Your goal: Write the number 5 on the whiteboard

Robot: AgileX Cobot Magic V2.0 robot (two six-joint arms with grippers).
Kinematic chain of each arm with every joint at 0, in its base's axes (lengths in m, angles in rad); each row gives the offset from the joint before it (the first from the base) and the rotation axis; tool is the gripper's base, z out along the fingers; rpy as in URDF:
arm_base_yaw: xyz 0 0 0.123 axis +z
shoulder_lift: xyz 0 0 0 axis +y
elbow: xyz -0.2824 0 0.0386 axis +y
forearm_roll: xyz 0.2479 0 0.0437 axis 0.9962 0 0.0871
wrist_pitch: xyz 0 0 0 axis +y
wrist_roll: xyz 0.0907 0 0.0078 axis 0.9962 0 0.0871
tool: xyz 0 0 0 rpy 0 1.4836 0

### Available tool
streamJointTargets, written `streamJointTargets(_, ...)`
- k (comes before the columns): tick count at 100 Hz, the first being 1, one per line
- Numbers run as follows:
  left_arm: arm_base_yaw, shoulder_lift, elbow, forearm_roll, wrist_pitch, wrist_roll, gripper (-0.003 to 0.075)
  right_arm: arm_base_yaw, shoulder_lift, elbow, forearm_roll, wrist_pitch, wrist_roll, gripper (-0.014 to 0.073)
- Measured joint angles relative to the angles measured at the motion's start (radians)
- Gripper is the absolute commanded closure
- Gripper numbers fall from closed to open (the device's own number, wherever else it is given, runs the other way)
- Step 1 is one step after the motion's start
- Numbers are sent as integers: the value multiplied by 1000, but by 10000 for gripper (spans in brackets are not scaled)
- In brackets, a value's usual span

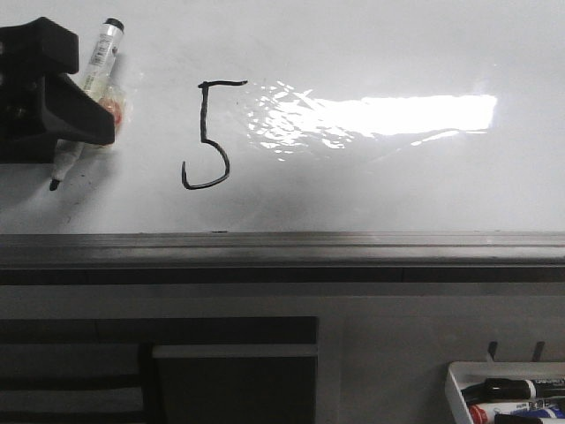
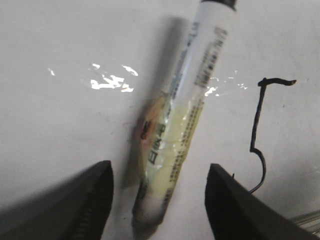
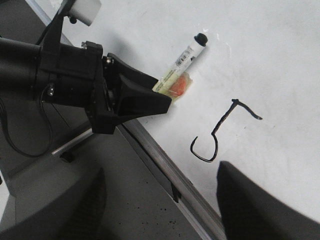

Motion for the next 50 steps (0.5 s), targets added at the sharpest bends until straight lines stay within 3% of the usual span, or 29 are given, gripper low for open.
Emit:
streamJointTargets(9,0,-18,0,-5,7,0,270,0,0,0,0,0,0,178)
streamJointTargets(16,0,-45,0,-7,36,0,270,0,-3,0,-3,0,0,230)
streamJointTargets(26,0,-122,0,-9,77,0,274,0,-19,0,-8,0,0,418)
streamJointTargets(32,0,-180,0,-9,101,0,307,0,-39,10,-18,-4,0,586)
streamJointTargets(35,0,-220,0,-11,113,0,358,0,-49,19,-23,-13,0,658)
streamJointTargets(39,0,-270,0,-12,123,0,435,0,-69,38,-37,-27,0,650)
streamJointTargets(44,0,-332,2,-13,142,0,567,0,-96,70,-45,-50,0,642)
streamJointTargets(45,0,-341,2,-13,145,0,626,0,-100,75,-48,-57,0,642)
streamJointTargets(50,0,-406,6,-4,152,0,739,0,-141,125,-51,-92,0,642)
